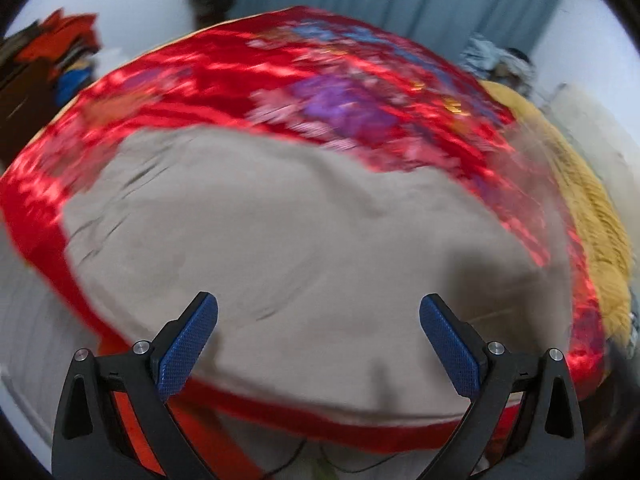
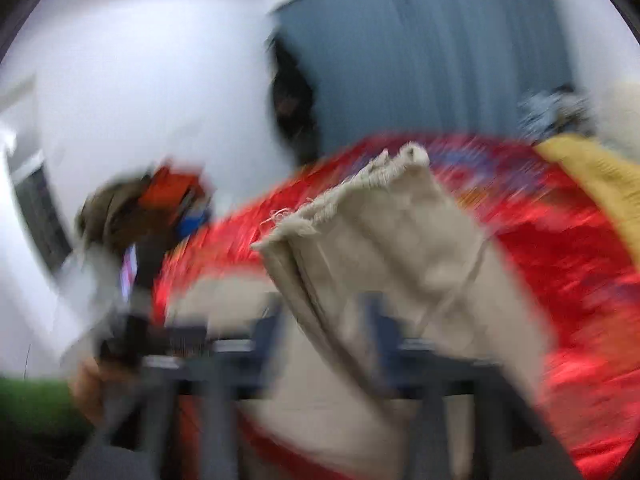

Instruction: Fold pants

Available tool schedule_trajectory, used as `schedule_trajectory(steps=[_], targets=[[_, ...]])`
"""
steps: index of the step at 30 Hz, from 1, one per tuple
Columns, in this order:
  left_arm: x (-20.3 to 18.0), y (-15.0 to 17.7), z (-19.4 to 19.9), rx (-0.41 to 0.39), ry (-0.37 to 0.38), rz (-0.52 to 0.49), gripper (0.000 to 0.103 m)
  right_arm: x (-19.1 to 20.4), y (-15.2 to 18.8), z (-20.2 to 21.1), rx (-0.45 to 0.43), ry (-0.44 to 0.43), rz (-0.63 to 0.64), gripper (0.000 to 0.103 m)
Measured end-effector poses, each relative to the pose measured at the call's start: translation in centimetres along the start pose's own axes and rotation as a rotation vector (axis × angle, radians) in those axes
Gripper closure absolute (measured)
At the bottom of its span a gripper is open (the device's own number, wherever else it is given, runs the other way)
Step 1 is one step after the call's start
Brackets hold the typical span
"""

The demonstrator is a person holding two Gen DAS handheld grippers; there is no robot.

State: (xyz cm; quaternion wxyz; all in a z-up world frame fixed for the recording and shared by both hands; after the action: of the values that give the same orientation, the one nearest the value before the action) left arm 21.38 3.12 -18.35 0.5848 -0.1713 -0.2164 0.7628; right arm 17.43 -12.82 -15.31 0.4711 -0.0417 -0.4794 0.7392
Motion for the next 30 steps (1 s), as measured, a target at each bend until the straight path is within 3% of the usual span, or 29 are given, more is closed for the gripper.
schedule_trajectory(steps=[2,5,8,11,14,15,17,18,20,22,24,30], targets=[[0.8,0.9,-0.3,0.004,-0.016,0.006,0.002,1.3,4.2,-3.6,0.165,-0.044,-0.023,0.05],[1.1,1.8,-0.4,-0.004,-0.007,0.003,0.002,2.7,7.7,-2.4,0.214,-0.055,0.028,0.053],[-0.8,1.8,-0.9,0.003,0.042,-0.038,0.002,0.7,8.8,1.7,0.184,0.051,0.022,0.053],[-3.9,0.9,-0.8,-0.004,0.107,-0.114,0.002,-3.9,9.6,6.2,0.104,0.197,-0.155,0.052],[-5.8,-0.9,-1.9,0.035,0.229,-0.145,0.003,-7.1,10.1,10.8,-0.021,0.265,-0.353,0.052],[-5.8,-1.3,-2.5,0.069,0.268,-0.125,0.006,-7.9,10.3,12.3,-0.066,0.278,-0.399,0.052],[-5.7,-2.3,-4.4,0.182,0.362,-0.074,0.025,-8.3,10.1,14.0,-0.106,0.294,-0.418,0.049],[-6.0,-2.6,-5.2,0.231,0.396,-0.071,0.036,-8.3,10.2,14.4,-0.117,0.3,-0.416,0.045],[-7.2,-2.9,-6.2,0.278,0.431,-0.101,0.045,-8.8,10.4,14.6,-0.13,0.287,-0.43,0.044],[-8.4,-2.6,-7.1,0.315,0.416,-0.137,0.057,-9.9,11.0,13.9,-0.149,0.257,-0.467,0.044],[-9.4,-2.2,-7.8,0.357,0.401,-0.16,0.062,-11.1,11.5,13.5,-0.152,0.242,-0.495,0.044],[-9.5,-1.7,-7.7,0.358,0.332,-0.165,0.063,-11.2,11.9,14.6,-0.178,0.222,-0.497,0.044]])
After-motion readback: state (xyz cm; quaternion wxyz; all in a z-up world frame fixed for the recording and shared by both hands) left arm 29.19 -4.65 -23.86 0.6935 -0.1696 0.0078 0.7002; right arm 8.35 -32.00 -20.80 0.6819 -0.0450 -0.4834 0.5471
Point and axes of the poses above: each gripper's, at about its wrist camera, not at the fingertips, and z roughly against the way its jaws point, x to its left, y to its underside, the point moved 2 cm from there along -z, roughly the way its jaws point, and after that the axes turned 15 degrees about -y, right-handed, at the moved point
